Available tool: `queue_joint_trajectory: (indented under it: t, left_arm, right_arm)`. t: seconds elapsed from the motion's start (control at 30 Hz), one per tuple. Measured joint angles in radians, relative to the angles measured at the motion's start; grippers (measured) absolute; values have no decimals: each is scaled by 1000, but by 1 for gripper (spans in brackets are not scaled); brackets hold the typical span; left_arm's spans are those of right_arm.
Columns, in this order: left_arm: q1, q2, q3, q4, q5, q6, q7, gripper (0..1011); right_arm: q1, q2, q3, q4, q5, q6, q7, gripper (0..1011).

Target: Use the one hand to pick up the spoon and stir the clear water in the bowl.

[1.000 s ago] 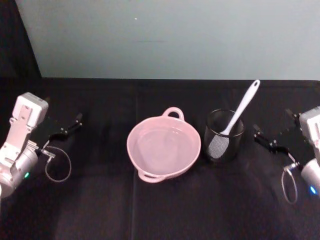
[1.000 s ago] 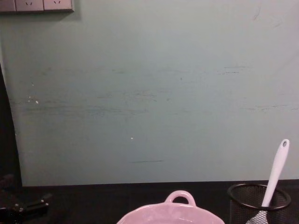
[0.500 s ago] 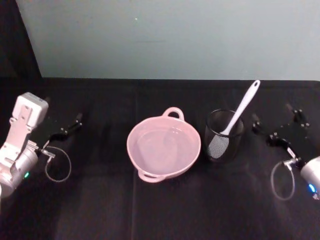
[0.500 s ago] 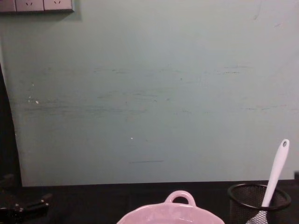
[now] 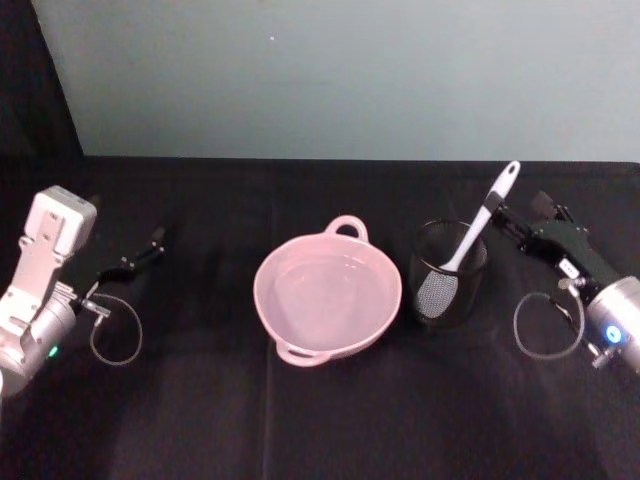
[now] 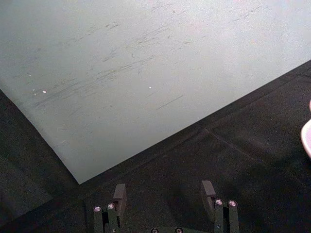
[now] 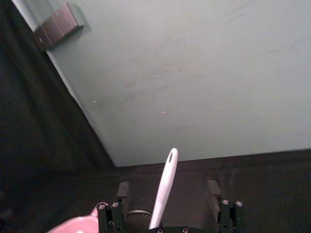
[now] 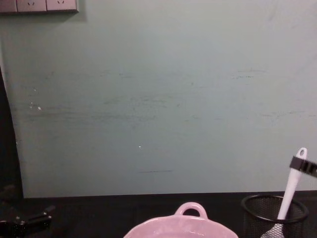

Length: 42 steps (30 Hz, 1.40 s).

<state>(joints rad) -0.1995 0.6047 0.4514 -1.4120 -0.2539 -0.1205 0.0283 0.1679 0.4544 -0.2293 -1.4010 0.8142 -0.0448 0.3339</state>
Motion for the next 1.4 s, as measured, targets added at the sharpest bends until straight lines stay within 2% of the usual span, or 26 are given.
queue_joint_trajectory:
  t: [0.1,0.13,0.2,0.3,0.5,0.6,0.93,0.97,1.0,1.1,1.2,1.3,1.4]
  left_arm:
    - [0,0,0,0,0,0,0,1011]
    - [0,0,0,0,0,0,0,1011]
    - [0,0,0,0,0,0,0,1011]
    - [0,0,0,0,0,0,0,1011]
    - [0,0,0,0,0,0,0,1011]
    - [0,0,0,0,0,0,0,1011]
    - [0,0,0,0,0,0,0,1011]
    - [0,0,0,0,0,0,0,1011]
    - [0,0,0,0,0,0,0,1011]
    - [0,0,0,0,0,0,0,1011]
    - [0,0,0,0,0,0,0,1011]
    - [0,0,0,0,0,0,0,1011]
    - [0,0,0,0,0,0,0,1011]
  right_arm:
    - [27,-11,14,31,56,54,42,1004]
    - [44,-13,17,50,91,91,67,1004]
    - [69,-13,17,81,133,131,100,1004]
    - [100,-13,15,124,182,169,151,1004]
    - [128,-11,6,166,233,200,203,1004]
    - [131,-9,1,170,241,201,209,1004]
    - [149,-3,-23,196,259,175,246,762]
    - [152,-2,-26,199,261,173,250,698]
    - [154,-1,-28,202,262,173,254,698]
    - [170,2,-38,225,272,170,274,577]
    - [179,4,-44,236,278,170,280,514]
    - [186,8,-53,246,286,172,284,373]
    - [188,12,-56,248,292,172,284,311]
